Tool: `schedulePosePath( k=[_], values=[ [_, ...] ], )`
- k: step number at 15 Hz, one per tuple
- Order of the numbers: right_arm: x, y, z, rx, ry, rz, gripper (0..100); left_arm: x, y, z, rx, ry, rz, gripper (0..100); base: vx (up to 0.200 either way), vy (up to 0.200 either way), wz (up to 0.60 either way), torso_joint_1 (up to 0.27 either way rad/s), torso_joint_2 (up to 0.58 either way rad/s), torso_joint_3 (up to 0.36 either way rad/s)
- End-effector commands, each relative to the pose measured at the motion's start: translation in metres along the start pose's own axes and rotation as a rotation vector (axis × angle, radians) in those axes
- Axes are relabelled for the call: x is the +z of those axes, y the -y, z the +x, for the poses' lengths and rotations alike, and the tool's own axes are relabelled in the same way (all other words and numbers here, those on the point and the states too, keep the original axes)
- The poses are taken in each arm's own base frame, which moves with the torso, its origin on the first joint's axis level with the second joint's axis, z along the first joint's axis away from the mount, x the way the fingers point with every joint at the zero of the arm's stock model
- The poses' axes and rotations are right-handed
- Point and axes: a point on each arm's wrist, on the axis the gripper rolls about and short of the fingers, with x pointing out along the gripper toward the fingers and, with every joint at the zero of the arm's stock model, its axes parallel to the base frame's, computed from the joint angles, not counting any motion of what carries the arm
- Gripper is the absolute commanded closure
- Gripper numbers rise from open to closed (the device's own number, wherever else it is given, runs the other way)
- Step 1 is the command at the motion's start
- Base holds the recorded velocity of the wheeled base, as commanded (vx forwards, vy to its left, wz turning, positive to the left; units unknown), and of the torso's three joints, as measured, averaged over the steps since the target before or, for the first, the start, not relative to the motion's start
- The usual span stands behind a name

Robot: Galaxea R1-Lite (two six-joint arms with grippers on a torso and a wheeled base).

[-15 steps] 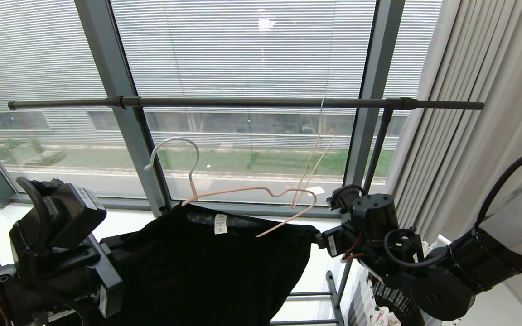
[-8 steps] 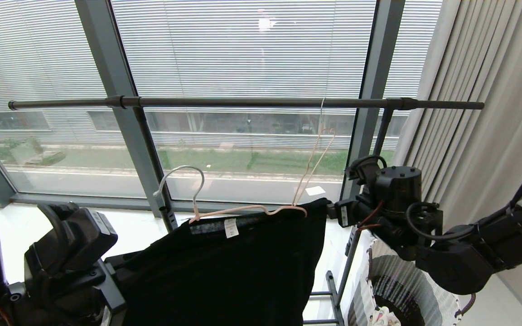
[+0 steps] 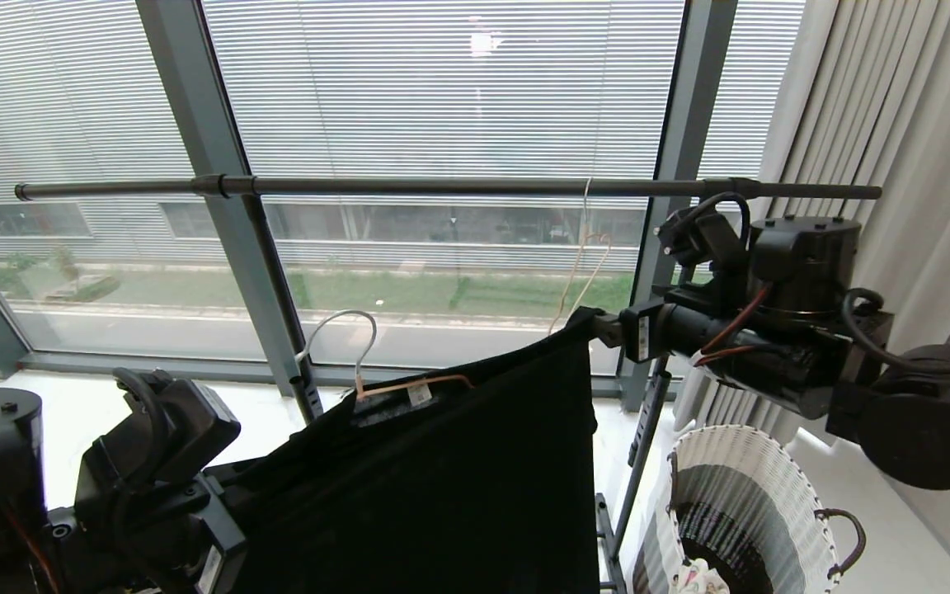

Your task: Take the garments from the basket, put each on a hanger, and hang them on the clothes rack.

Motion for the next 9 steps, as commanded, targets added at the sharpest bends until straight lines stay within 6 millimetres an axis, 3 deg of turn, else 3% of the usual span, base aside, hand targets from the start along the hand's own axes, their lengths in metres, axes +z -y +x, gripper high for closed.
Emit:
schedulePosePath(
  k=[1,5,9],
  values=[
    [0.026,-0.006,-0.030,0.081,0.057,0.003,0,0.000,0.000,0.002,-0.001,-0.006,-0.003,100,0.000,0.000,0.00,0.000,0.00,0.000],
    [0.034,-0.006,-0.061,0.278,-0.032,-0.005,0,0.002,-0.001,0.001,-0.006,0.009,-0.005,100,0.000,0.000,0.00,0.000,0.00,0.000],
    [0.027,-0.006,-0.065,0.353,-0.117,-0.047,0,0.008,0.001,0.001,-0.064,0.052,0.003,100,0.000,0.000,0.00,0.000,0.00,0.000]
  ],
)
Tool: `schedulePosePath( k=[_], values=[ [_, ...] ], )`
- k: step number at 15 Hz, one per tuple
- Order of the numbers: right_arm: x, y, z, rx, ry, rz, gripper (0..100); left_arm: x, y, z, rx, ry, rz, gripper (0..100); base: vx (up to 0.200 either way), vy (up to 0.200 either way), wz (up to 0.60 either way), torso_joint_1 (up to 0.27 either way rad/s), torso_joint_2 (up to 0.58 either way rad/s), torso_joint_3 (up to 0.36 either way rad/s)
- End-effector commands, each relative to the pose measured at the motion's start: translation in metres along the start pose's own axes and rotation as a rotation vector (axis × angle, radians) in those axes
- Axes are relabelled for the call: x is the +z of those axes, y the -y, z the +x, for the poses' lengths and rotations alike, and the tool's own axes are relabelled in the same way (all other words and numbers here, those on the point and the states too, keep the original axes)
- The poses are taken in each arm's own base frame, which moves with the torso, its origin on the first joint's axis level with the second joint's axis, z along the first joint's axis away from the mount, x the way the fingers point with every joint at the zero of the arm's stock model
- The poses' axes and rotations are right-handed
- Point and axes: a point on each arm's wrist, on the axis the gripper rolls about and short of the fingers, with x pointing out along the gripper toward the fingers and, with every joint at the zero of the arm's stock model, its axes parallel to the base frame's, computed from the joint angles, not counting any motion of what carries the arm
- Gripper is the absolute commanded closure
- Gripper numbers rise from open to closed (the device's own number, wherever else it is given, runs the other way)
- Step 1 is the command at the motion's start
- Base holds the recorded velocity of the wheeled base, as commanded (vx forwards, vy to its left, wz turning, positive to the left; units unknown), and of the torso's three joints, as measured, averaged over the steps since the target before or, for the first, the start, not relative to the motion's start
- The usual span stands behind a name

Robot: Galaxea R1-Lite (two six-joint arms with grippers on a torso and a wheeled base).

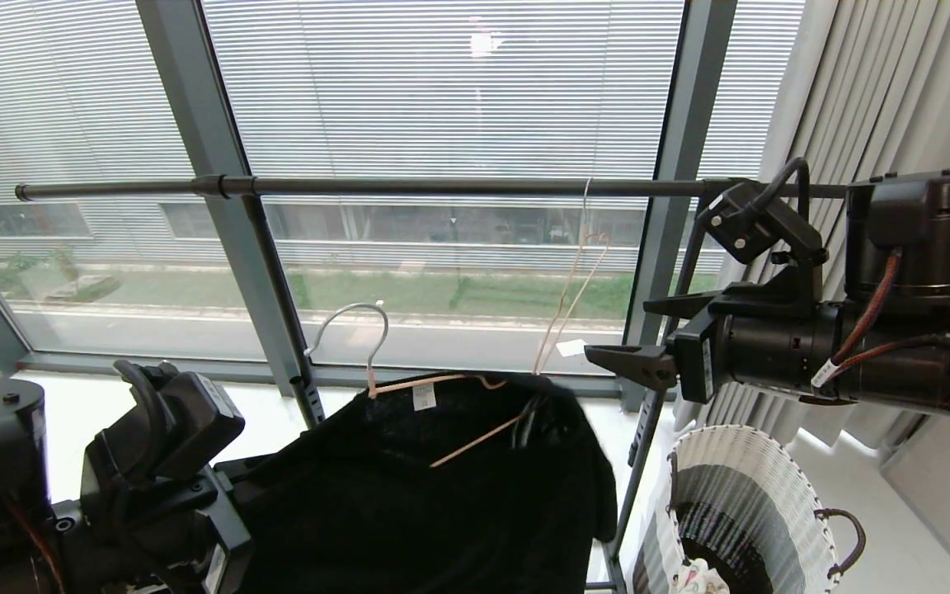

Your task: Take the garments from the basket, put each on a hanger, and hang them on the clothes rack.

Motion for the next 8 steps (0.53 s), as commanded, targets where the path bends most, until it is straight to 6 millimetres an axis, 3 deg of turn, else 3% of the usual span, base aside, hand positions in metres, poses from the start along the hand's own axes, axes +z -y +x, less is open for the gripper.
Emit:
schedulePosePath(
  k=[1,3,8],
  values=[
    [0.002,0.002,-0.003,-0.007,-0.003,-0.014,0,0.002,0.001,0.000,-0.010,0.010,0.006,100,0.000,0.000,0.00,0.000,0.00,0.000],
    [-0.001,0.015,-0.004,-0.021,-0.023,-0.075,0,0.005,0.003,0.000,-0.025,0.024,0.016,100,0.000,0.000,0.00,0.000,0.00,0.000],
    [-0.015,0.009,-0.008,0.189,-0.135,-0.350,0,0.011,0.020,0.006,-0.153,0.054,0.054,100,0.000,0.000,0.00,0.000,0.00,0.000]
  ],
)
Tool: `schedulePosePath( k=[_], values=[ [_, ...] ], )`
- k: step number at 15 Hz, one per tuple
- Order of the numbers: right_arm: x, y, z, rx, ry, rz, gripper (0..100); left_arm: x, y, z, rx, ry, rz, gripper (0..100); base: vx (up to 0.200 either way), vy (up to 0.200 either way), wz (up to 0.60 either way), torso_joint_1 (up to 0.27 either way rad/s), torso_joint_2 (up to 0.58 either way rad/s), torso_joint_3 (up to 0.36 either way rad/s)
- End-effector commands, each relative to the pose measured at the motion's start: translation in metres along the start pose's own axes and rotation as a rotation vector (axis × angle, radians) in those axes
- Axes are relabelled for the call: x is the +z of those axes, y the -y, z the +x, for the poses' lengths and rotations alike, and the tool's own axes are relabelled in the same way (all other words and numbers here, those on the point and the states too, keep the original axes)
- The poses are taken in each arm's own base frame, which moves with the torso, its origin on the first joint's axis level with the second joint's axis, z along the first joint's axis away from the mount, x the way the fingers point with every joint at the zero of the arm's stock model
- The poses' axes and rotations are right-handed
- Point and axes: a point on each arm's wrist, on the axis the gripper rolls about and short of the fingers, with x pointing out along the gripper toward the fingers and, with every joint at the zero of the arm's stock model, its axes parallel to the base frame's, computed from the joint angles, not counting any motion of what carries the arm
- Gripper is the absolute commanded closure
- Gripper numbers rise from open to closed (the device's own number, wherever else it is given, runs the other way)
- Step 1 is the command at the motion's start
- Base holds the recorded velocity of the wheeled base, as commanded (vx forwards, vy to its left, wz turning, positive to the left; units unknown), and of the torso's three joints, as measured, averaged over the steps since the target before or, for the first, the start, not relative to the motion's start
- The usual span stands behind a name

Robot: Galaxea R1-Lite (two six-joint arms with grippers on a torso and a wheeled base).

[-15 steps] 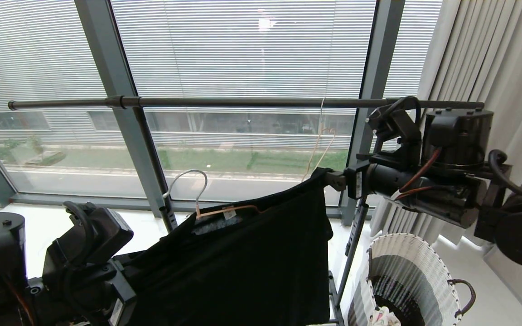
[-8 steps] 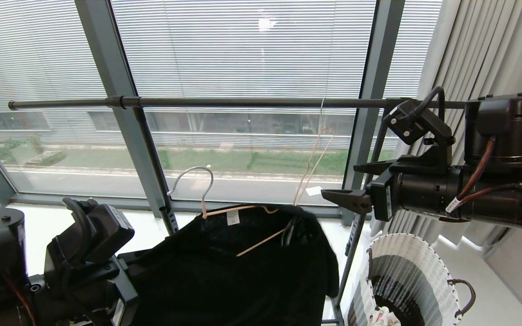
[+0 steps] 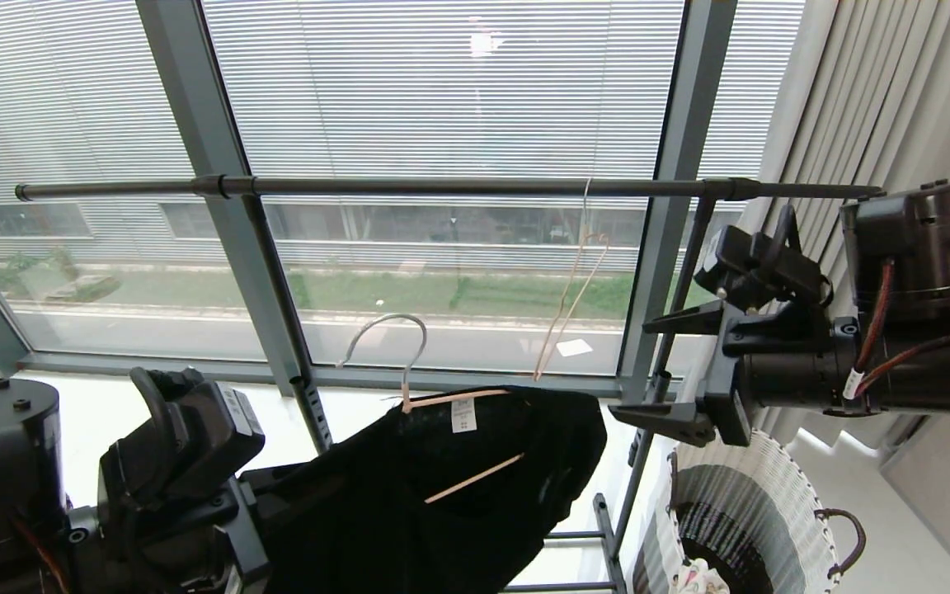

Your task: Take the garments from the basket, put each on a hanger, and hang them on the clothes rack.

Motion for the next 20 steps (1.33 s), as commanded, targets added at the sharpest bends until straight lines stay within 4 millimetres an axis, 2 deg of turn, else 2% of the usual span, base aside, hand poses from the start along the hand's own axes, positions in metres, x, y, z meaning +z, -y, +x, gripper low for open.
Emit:
schedulePosePath(
  k=[1,4,8,14,20],
  values=[
    [-0.002,-0.008,0.003,0.098,-0.024,-0.097,0,0.000,0.007,0.004,-0.054,-0.001,0.013,100,0.000,0.000,0.00,0.000,0.00,0.000],
    [0.006,-0.029,0.022,0.257,-0.047,-0.198,0,-0.001,0.010,0.000,-0.074,0.020,0.025,100,0.000,0.000,0.00,0.000,0.00,0.000],
    [0.012,-0.048,0.065,0.357,-0.067,-0.223,0,-0.001,0.012,-0.005,-0.075,0.033,0.043,100,0.000,0.000,0.00,0.000,0.00,0.000],
    [-0.002,-0.044,0.096,0.373,-0.146,-0.191,0,-0.002,0.019,-0.012,-0.095,0.057,0.088,100,0.000,0.000,0.00,0.000,0.00,0.000],
    [-0.002,-0.035,0.104,0.303,-0.176,-0.195,0,-0.003,0.024,-0.013,-0.111,0.057,0.094,100,0.000,0.000,0.00,0.000,0.00,0.000]
  ],
)
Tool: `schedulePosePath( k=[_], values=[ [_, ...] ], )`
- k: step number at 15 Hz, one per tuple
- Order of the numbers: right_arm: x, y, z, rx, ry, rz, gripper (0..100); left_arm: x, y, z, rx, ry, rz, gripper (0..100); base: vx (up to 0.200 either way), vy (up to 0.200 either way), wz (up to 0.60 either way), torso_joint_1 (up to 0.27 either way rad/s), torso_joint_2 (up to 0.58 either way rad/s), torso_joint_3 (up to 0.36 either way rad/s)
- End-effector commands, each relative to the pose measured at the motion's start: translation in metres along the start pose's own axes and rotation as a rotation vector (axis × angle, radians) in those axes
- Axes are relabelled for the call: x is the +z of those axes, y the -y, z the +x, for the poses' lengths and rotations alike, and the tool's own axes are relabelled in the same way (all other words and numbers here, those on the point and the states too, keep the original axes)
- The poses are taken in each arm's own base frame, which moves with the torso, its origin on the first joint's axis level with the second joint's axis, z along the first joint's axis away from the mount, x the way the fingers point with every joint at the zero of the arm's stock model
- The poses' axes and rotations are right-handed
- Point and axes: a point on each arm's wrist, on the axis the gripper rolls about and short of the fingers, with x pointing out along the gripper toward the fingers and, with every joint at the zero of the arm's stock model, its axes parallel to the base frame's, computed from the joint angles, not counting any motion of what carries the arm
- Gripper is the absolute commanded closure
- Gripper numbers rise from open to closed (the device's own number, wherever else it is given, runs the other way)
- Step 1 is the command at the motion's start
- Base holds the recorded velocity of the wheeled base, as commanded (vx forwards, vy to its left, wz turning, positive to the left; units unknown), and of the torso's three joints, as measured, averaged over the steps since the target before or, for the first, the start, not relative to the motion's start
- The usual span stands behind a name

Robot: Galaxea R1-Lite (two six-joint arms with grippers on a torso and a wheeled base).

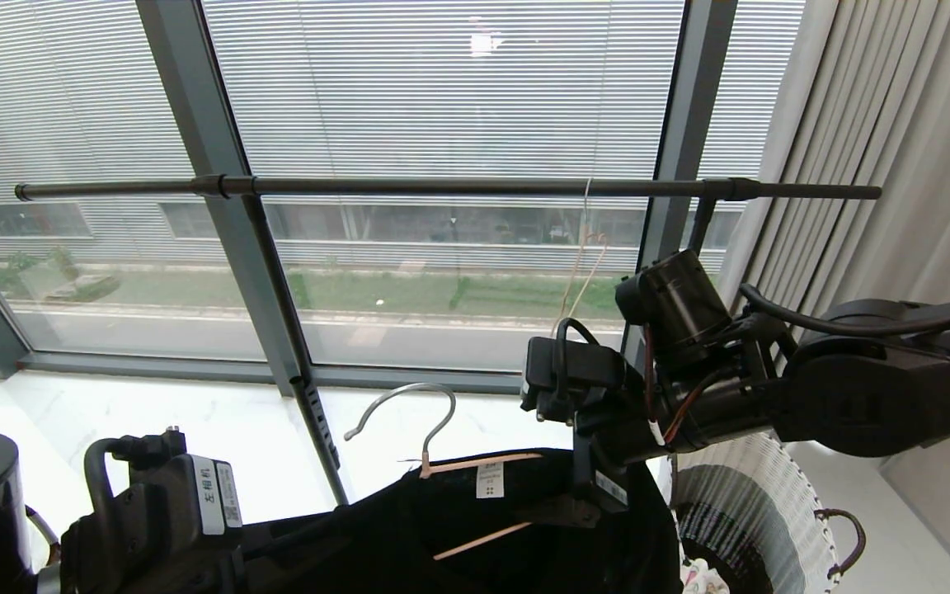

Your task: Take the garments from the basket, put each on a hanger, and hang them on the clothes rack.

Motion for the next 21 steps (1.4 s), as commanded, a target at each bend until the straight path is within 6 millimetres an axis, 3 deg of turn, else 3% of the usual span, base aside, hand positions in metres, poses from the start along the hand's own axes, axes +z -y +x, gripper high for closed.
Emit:
schedulePosePath(
  k=[1,5,6,15,16,21],
  values=[
    [-0.001,0.000,0.003,0.005,-0.004,0.001,0,0.000,0.000,0.000,0.000,0.002,0.000,100,0.000,0.000,0.00,0.000,0.00,0.000],
    [0.003,-0.004,0.002,0.012,0.005,-0.013,0,-0.001,-0.001,0.001,0.025,-0.016,-0.005,100,0.000,0.000,0.00,0.000,0.00,0.000],
    [0.004,-0.005,0.002,0.014,0.007,-0.015,100,-0.001,-0.001,0.001,0.026,-0.017,-0.005,100,0.000,0.000,0.00,0.000,0.00,0.000],
    [0.011,-0.010,-0.006,0.008,0.036,-0.033,100,0.000,-0.001,0.000,0.030,-0.013,0.000,100,0.000,0.000,0.00,0.000,0.00,0.000],
    [0.012,-0.010,-0.009,0.006,0.042,-0.039,100,0.000,-0.001,0.000,0.031,-0.011,-0.001,0,0.000,0.000,0.00,0.000,0.00,0.000],
    [0.015,-0.005,-0.025,-0.053,0.095,-0.082,100,-0.003,-0.005,-0.002,0.074,-0.029,-0.018,0,0.000,0.000,0.00,0.000,0.00,0.000]
  ],
)
